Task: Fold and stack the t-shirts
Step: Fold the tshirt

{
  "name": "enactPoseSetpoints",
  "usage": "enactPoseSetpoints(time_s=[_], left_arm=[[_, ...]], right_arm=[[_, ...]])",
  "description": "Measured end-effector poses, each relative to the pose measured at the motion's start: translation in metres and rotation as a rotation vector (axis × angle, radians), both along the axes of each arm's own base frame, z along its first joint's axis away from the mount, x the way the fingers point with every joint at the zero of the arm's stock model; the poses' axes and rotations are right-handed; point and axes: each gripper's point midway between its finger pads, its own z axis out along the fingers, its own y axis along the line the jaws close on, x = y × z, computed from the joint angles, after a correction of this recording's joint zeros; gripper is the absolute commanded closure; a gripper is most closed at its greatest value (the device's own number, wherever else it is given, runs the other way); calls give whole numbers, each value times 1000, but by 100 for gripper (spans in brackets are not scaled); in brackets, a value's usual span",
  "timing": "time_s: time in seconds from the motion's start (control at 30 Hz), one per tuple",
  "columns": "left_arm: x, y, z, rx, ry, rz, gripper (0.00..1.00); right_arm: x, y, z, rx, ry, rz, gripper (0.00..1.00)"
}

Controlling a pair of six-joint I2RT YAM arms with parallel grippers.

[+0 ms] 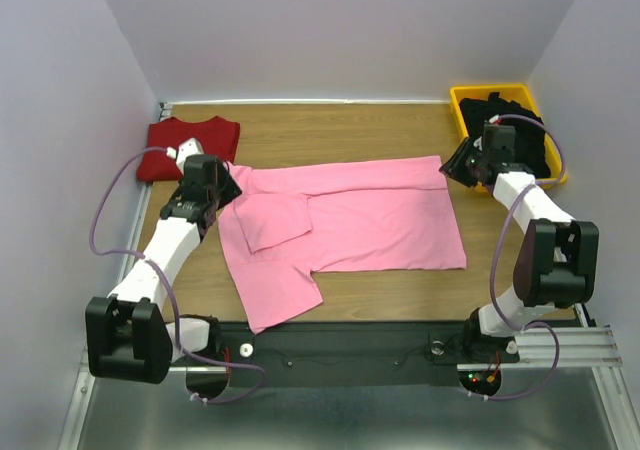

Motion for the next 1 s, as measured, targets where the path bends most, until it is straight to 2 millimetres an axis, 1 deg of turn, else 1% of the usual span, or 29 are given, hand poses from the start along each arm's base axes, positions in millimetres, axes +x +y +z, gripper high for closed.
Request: enactPoseSetpoints(time_s=[0.03,0.1,0.17,0.23,0.37,0.47,0.57,0.63,0.7,0.77,0.8,0.83,0.87,0.93,1.0], left_arm=[[-7,-1,-9,-4,24,-4,39],[-25,-3,-35,-13,92,-10,40],[-37,-8,-53,-24,143,-27,40],[-48,-13,-68,-40,187,-40,40],[-59,-18,-83,-60,228,-49,40],[-61,-18,-87,-61,242,-48,40],[-60,-18,-89,-61,246,-48,40],[-59,-18,-88,-59,243,-47,40],[-59,-17,-88,-56,240,-44,40],[-58,-16,-88,-52,238,-39,39],[-58,-16,-88,-50,236,-37,38],[-58,-15,-88,-49,236,-36,37],[-57,-15,-88,-48,235,-35,36],[-57,-14,-87,-46,234,-31,34],[-57,-14,-87,-47,233,-28,34]], right_arm=[[-5,2,-4,8,14,7,63],[-13,6,-12,22,38,20,64],[-20,9,-20,37,64,33,63],[-26,12,-25,49,84,43,63],[-36,15,-40,61,124,47,63],[-41,14,-57,60,172,40,64],[-39,14,-65,47,200,37,64],[-30,14,-61,31,197,37,64],[-12,17,-51,14,165,47,64],[15,22,-36,-5,113,60,64],[24,24,-33,-10,97,62,64],[39,28,-29,-17,74,70,64],[45,31,-29,-20,67,73,64],[57,33,-37,-26,71,73,64],[64,35,-55,-38,102,70,64]])
